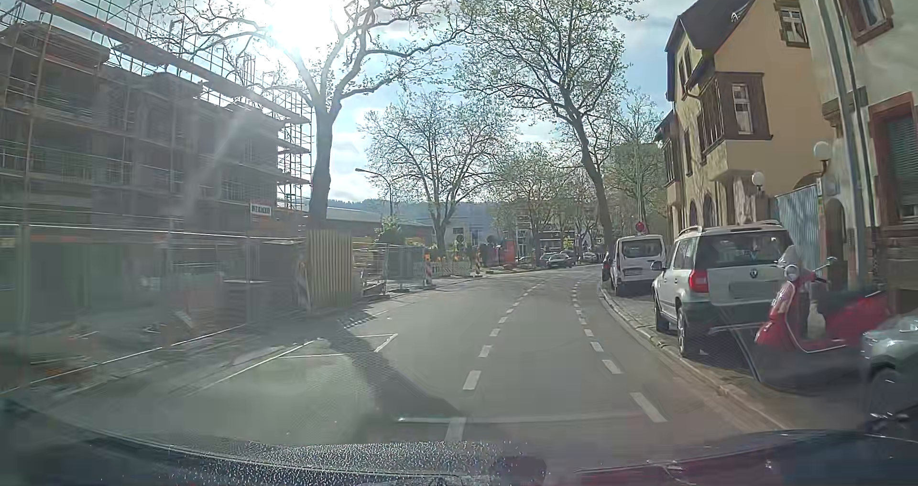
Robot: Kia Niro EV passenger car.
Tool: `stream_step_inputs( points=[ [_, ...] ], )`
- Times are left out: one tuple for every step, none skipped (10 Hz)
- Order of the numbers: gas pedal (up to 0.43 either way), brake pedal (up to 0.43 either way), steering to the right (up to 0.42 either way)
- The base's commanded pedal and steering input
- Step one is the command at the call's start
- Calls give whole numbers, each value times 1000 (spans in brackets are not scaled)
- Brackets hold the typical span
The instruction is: Follow the waypoints while adhering to traffic rules and regulations
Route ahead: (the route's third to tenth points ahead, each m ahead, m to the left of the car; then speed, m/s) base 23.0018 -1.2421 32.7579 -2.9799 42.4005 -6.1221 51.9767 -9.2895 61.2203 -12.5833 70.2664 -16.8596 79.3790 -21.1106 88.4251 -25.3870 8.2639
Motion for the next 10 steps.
stream_step_inputs(
  points=[
    [87, 0, 33],
    [87, 0, 33],
    [87, 0, 34],
    [87, 0, 33],
    [87, 0, 33],
    [87, 0, 33],
    [87, 0, 33],
    [87, 0, 33],
    [87, 0, 32],
    [87, 0, 32]
  ],
)
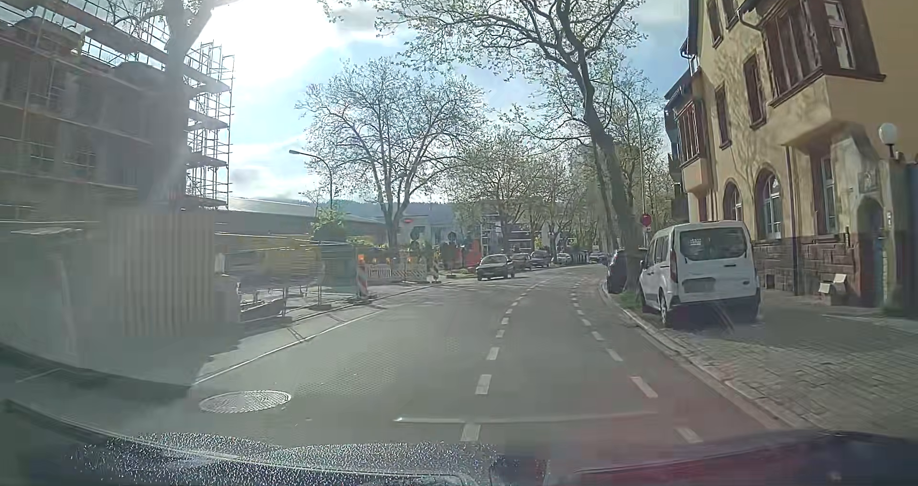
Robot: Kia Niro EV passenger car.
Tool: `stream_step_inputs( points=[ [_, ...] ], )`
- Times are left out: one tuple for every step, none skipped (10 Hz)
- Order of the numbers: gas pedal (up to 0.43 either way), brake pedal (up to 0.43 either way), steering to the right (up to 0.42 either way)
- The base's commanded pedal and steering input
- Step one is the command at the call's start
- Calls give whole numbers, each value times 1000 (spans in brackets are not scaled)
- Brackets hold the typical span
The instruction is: Follow the waypoints while adhering to traffic rules and regulations
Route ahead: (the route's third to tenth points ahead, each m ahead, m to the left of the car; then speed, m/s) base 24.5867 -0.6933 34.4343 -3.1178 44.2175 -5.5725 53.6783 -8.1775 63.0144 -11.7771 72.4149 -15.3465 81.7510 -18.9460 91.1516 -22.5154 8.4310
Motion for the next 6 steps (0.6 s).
stream_step_inputs(
  points=[
    [87, 0, 32],
    [87, 0, 32],
    [87, 0, 32],
    [87, 0, 32],
    [87, 0, 32],
    [87, 0, 31]
  ],
)
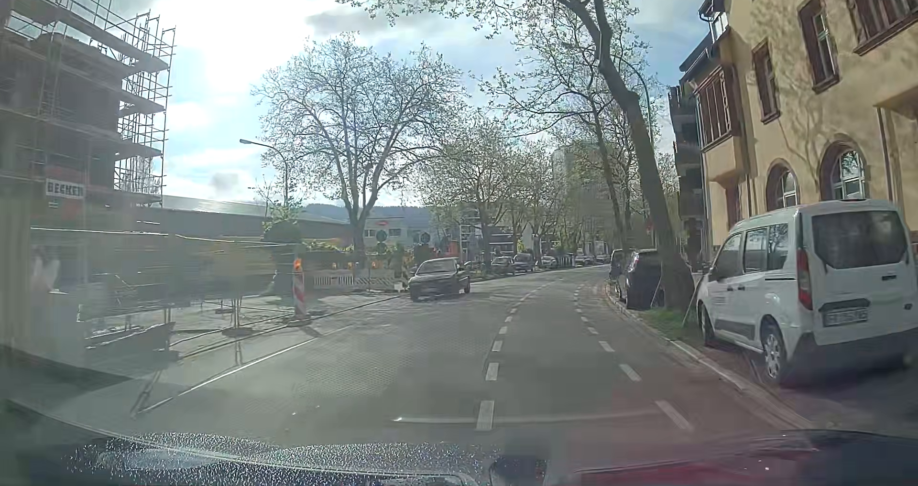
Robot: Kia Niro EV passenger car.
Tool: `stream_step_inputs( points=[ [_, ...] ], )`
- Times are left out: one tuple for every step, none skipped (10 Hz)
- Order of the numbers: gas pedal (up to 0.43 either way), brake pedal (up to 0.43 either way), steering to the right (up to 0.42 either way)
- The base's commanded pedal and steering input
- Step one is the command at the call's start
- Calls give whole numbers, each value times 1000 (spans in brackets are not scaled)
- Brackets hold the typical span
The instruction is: Follow the waypoints while adhering to traffic rules and regulations
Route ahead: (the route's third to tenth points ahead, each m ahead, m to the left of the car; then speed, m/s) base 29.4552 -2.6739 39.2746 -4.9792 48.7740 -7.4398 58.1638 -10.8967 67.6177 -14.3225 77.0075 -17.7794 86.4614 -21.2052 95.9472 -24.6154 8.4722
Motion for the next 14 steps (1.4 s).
stream_step_inputs(
  points=[
    [87, 0, 31],
    [87, 0, 31],
    [87, 0, 31],
    [87, 0, 31],
    [87, 0, 31],
    [87, 0, 31],
    [87, 0, 30],
    [87, 0, 29],
    [87, 0, 30],
    [87, 0, 30],
    [87, 0, 29],
    [79, 0, 30],
    [79, 0, 31],
    [79, 0, 31]
  ],
)
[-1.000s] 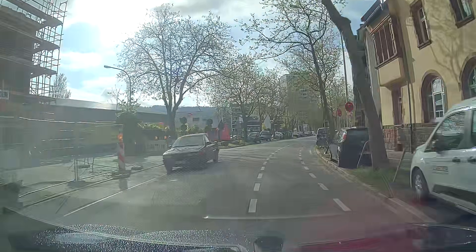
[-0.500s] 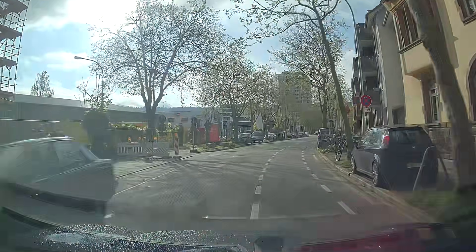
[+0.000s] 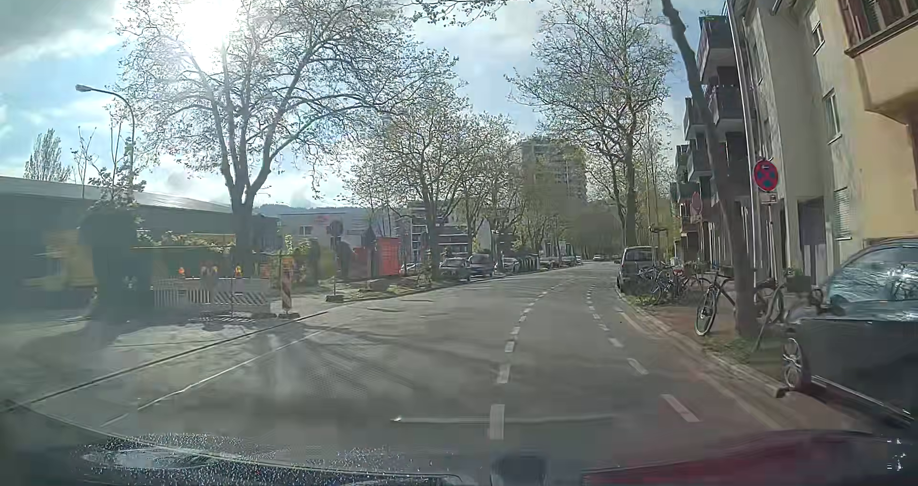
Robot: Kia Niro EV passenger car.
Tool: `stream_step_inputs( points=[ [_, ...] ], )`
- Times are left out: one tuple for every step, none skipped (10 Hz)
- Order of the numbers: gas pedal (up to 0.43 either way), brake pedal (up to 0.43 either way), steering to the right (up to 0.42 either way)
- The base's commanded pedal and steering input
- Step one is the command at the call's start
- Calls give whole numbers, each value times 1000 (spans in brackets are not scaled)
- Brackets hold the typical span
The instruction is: Follow the waypoints while adhering to traffic rules and regulations
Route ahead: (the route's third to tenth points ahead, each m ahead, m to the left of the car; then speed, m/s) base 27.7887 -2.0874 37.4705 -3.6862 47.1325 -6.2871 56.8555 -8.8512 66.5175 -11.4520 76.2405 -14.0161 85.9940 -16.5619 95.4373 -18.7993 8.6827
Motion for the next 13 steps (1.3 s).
stream_step_inputs(
  points=[
    [79, 0, 31],
    [79, 0, 32],
    [79, 0, 33],
    [79, 0, 34],
    [79, 0, 36],
    [79, 0, 35],
    [79, 0, 36],
    [79, 0, 36],
    [79, 0, 36],
    [79, 0, 36],
    [79, 0, 36],
    [79, 0, 36],
    [79, 0, 36]
  ],
)
